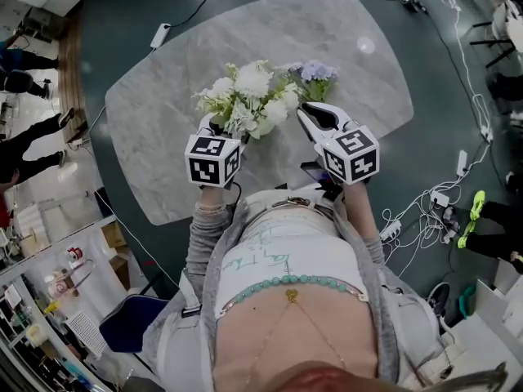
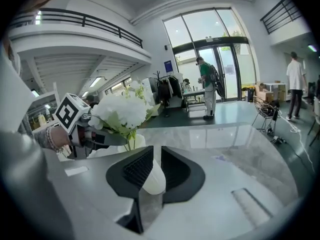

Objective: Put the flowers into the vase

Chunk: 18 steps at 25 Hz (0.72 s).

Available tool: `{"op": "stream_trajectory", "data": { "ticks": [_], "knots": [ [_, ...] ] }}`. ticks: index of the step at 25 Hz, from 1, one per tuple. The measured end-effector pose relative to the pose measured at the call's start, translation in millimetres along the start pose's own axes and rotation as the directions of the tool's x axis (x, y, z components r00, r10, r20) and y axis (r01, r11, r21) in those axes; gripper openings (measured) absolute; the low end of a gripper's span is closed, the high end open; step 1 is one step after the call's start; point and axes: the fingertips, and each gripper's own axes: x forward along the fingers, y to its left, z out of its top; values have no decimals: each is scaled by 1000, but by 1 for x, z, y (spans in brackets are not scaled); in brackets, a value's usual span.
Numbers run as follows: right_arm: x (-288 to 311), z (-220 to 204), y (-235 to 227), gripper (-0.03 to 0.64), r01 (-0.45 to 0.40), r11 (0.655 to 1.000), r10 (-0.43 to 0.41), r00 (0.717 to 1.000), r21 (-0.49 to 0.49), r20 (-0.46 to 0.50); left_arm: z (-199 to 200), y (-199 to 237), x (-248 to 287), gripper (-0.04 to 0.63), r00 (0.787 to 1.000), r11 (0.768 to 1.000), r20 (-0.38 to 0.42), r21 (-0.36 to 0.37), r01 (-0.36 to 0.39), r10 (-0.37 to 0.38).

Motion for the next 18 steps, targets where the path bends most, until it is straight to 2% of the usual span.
{"op": "stream_trajectory", "data": {
  "ticks": [4, 11, 18],
  "knots": [
    [-7, 12, 6, 77, -39, 999, 39, 997, -5, 59, -3, 3, 4, 206, 997, 998, -70, 64, -27, 32],
    [-15, 23, 4, 94, -70, 998, 70, 991, -3, 110, -7, -7, 7, 222, 995, 998, -98, 59, -15, 21],
    [-29, 22, -22, 92, -63, 998, 61, 992, 18, 115, -6, -12, 0, 247, 994, 997, -92, 51, -49, 54]
  ]
}}
